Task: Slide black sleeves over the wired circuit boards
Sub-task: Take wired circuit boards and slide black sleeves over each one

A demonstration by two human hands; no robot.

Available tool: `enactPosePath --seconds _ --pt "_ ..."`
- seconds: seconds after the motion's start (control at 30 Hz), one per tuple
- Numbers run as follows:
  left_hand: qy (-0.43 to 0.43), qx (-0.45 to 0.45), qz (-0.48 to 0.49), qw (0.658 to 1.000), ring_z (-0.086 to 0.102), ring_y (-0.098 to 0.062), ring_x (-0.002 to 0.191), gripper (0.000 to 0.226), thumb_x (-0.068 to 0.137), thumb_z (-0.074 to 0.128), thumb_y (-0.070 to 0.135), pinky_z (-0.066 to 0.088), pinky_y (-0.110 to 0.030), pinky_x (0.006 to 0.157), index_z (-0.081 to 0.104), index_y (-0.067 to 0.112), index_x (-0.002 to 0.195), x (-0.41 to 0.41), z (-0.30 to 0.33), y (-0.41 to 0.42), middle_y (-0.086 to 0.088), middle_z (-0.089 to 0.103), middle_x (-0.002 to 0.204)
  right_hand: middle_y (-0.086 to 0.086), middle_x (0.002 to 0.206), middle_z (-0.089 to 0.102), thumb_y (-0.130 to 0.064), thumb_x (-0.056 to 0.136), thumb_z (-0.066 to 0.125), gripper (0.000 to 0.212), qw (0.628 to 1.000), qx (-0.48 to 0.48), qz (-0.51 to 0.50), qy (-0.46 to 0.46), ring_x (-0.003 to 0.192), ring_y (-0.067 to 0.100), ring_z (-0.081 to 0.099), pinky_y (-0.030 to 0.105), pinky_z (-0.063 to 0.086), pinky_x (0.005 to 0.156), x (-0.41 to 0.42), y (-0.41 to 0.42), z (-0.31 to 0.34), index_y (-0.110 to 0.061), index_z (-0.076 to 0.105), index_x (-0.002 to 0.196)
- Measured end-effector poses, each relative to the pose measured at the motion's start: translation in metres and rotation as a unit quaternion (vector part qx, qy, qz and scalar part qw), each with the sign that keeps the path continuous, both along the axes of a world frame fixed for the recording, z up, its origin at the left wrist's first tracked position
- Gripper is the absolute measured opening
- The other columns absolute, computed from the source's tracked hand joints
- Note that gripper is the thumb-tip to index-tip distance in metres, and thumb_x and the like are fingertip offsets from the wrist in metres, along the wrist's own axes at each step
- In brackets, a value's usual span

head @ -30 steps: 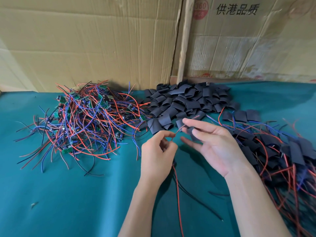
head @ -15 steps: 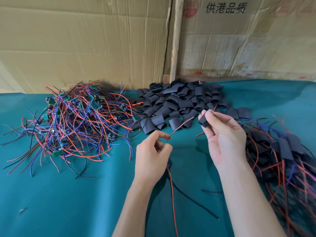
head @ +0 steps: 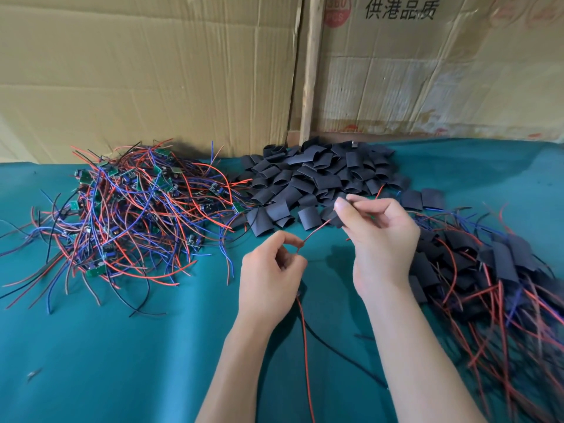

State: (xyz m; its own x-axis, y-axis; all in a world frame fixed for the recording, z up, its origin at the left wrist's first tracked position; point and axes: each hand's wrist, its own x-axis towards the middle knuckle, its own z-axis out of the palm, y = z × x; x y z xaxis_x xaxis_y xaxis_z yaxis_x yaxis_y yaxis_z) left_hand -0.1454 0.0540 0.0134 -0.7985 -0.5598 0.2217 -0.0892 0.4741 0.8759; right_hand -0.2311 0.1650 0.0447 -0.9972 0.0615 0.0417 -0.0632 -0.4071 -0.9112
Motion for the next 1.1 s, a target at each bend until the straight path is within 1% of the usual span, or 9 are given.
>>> enactPosePath --seconds 0.2,0.33,0.5,0.57,0.67,0.73,0.83,1.0,1.1 --pt "0.075 0.04 -0.003 0.996 0.065 -0.007 0.071 0.022 0.087 0.074 0.01 0.042 -0.008 0.06 0.069 0.027 0.099 0.001 0.004 0.003 0.01 0.068 0.074 0.008 0.093 0.076 0.004 0.075 0.085 0.045 0.994 0.031 0.095 -0.034 0.076 0.015 0.072 0.034 0.06 0.08 0.011 -0.012 -0.009 -0.014 0.06 0.108" --pt "0.109 0.09 0.024 0.99 0.069 -0.006 0.075 0.023 0.08 0.083 0.008 0.051 -0.013 0.07 0.068 0.021 0.092 0.001 0.004 0.002 0.008 0.073 0.08 0.004 0.087 0.077 0.003 0.076 0.083 0.032 0.987 0.058 0.141 -0.046 0.08 0.015 0.071 0.038 0.057 0.082 0.012 -0.014 -0.009 -0.011 0.067 0.1" --pt "0.095 0.111 -0.003 0.989 0.07 -0.008 0.08 0.025 0.08 0.079 0.002 0.054 -0.017 0.075 0.069 0.021 0.093 0.001 0.004 0.004 0.007 0.073 0.087 0.007 0.083 0.077 0.007 0.075 0.083 0.025 0.989 0.065 0.124 -0.041 0.08 0.016 0.072 0.033 0.059 0.078 0.01 -0.01 -0.01 -0.01 0.071 0.088" --pt "0.06 0.082 -0.019 0.995 0.067 -0.005 0.091 0.027 0.08 0.079 0.012 0.053 -0.019 0.08 0.067 0.024 0.101 0.002 0.004 0.003 0.01 0.07 0.097 0.007 0.082 0.077 0.008 0.074 0.083 0.025 0.991 0.071 0.105 -0.037 0.079 0.016 0.072 0.031 0.057 0.077 0.009 -0.009 -0.011 -0.009 0.071 0.087" --pt "-0.042 -0.057 -0.032 0.997 0.05 -0.006 0.101 0.035 0.076 0.082 0.039 0.041 -0.012 0.082 0.065 0.027 0.105 0.005 0.002 0.001 0.016 0.061 0.099 0.003 0.08 0.077 0.007 0.076 0.082 0.024 0.994 0.052 0.082 -0.041 0.077 0.015 0.071 0.027 0.057 0.072 0.006 -0.005 -0.011 -0.01 0.07 0.087" --pt "-0.069 -0.101 -0.038 0.992 0.046 -0.011 0.098 0.029 0.077 0.079 0.047 0.039 -0.013 0.077 0.068 0.026 0.094 0.005 0.002 0.003 0.016 0.063 0.086 0.001 0.081 0.077 0.006 0.077 0.082 0.023 0.996 0.022 0.068 -0.049 0.078 0.016 0.07 0.024 0.055 0.065 0.003 -0.002 -0.009 -0.011 0.069 0.088" --pt "-0.055 -0.091 -0.03 0.994 0.055 -0.019 0.09 0.02 0.082 0.077 0.043 0.047 -0.029 0.076 0.071 0.023 0.08 0.005 0.003 0.002 0.014 0.065 0.072 0.002 0.081 0.077 0.007 0.079 0.08 0.023 0.996 -0.02 0.059 -0.06 0.079 0.018 0.072 0.026 0.058 0.067 0.0 0.002 -0.006 -0.01 0.069 0.089" --pt "-0.009 -0.058 0.012 0.998 0.065 -0.016 0.078 0.012 0.087 0.074 0.038 0.053 -0.034 0.074 0.074 0.026 0.088 0.005 0.004 0.002 0.01 0.072 0.077 0.003 0.077 0.075 0.006 0.078 0.081 0.022 0.996 0.021 0.087 -0.029 0.074 0.018 0.068 0.033 0.058 0.073 0.005 -0.008 -0.008 -0.008 0.069 0.089" --pt "-0.005 -0.06 0.037 0.998 0.065 -0.014 0.077 0.008 0.087 0.074 0.031 0.052 -0.03 0.073 0.076 0.026 0.094 0.003 0.004 0.006 0.009 0.073 0.078 0.002 0.077 0.075 0.003 0.076 0.084 0.021 0.992 0.077 0.1 0.015 0.068 0.013 0.068 0.023 0.054 0.068 0.012 -0.017 -0.012 -0.013 0.072 0.084"
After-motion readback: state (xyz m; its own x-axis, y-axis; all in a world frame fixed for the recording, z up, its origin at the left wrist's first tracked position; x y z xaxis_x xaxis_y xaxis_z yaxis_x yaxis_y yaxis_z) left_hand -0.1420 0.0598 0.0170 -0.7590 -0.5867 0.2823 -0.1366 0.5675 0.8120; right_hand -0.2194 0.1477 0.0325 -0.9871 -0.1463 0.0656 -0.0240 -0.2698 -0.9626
